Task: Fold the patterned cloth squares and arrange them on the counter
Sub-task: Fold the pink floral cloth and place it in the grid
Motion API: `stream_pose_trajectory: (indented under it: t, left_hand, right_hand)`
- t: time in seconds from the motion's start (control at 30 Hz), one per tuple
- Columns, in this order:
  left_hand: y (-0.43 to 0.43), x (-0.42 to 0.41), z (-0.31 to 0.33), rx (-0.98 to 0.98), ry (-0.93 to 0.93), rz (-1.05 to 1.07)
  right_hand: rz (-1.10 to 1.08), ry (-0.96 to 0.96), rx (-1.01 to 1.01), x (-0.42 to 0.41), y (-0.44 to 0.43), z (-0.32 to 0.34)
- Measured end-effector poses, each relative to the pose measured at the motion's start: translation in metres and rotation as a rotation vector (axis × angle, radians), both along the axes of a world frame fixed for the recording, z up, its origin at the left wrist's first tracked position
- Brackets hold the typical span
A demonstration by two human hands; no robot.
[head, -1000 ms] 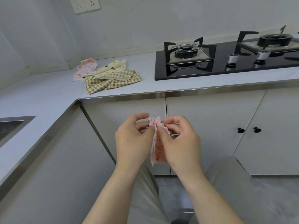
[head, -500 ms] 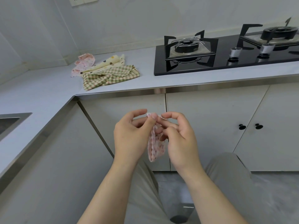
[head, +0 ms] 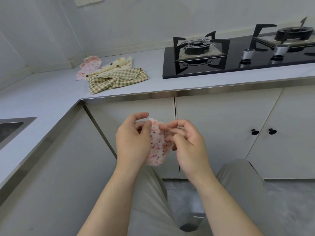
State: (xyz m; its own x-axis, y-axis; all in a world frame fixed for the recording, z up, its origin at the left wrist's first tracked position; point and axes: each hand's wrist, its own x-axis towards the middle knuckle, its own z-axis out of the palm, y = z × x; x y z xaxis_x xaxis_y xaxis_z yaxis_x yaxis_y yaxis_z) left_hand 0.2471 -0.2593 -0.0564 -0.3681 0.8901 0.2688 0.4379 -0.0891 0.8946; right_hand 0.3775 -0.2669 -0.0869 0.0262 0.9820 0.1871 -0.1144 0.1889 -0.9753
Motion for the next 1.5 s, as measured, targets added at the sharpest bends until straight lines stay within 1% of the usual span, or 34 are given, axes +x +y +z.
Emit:
stream_pose_trajectory:
  t: [0.07, 0.13, 0.2, 0.27, 0.4, 0.5, 0.6, 0.73, 0.8, 0.9, 0.93, 1.0, 1.1, 1.17, 1.23, 1.33, 1.4, 1.5]
  left_hand:
    - [0.000, -0.004, 0.001, 0.015, 0.063, 0.006]
    - [0.001, -0.007, 0.002, 0.025, 0.119, -0.009]
    - [0.000, -0.008, 0.003, 0.045, 0.159, -0.037]
    - [-0.001, -0.007, 0.003, 0.076, 0.193, -0.067]
    - [-0.001, -0.007, 0.004, 0.119, 0.283, -0.107]
    - [-0.001, -0.009, 0.006, 0.144, 0.296, -0.112]
    - [-0.003, -0.014, 0.012, 0.188, 0.269, -0.072]
    - [-0.005, -0.025, 0.022, 0.222, 0.176, -0.019]
    - [-0.006, -0.029, 0.025, 0.218, 0.137, -0.027]
    - [-0.011, -0.034, 0.029, 0.223, 0.123, -0.069]
    - [-0.012, -0.037, 0.032, 0.225, 0.116, -0.085]
    - [-0.012, -0.042, 0.038, 0.218, 0.092, -0.107]
    - [-0.013, -0.049, 0.048, 0.226, 0.042, -0.119]
    - [-0.016, -0.049, 0.053, 0.242, 0.023, -0.129]
    - [-0.019, -0.047, 0.055, 0.248, 0.031, -0.117]
    - [-0.021, -0.044, 0.061, 0.274, 0.030, -0.030]
    - [-0.024, -0.042, 0.068, 0.295, 0.060, 0.026]
    - [-0.030, -0.035, 0.075, 0.285, 0.159, 0.038]
  right_hand:
    - [-0.120, -0.080, 0.015, 0.003, 0.003, -0.004]
    - [-0.213, -0.221, 0.026, 0.008, 0.007, -0.009]
    - [-0.224, -0.362, 0.048, 0.011, 0.009, -0.012]
    - [-0.199, -0.439, 0.097, 0.011, 0.009, -0.015]
    - [-0.145, -0.468, 0.146, 0.007, 0.010, -0.019]
    - [-0.124, -0.474, 0.145, 0.007, 0.011, -0.019]
    - [-0.088, -0.498, 0.158, 0.011, 0.012, -0.019]
    - [0.053, -0.570, 0.262, 0.018, 0.006, -0.010]
    - [0.204, -0.518, 0.312, 0.019, -0.001, 0.000]
    - [0.388, -0.311, 0.348, 0.019, -0.012, 0.017]
    - [0.413, -0.285, 0.349, 0.019, -0.015, 0.023]
    - [0.438, -0.310, 0.358, 0.020, -0.018, 0.033]
    - [0.436, -0.414, 0.408, 0.020, -0.022, 0.041]
    - [0.440, -0.393, 0.407, 0.019, -0.024, 0.043]
    - [0.423, -0.281, 0.357, 0.015, -0.024, 0.045]
    - [0.299, -0.131, 0.258, 0.007, -0.023, 0.044]
    - [0.219, 0.002, 0.140, 0.000, -0.021, 0.040]
    - [0.126, 0.211, -0.066, -0.013, -0.021, 0.035]
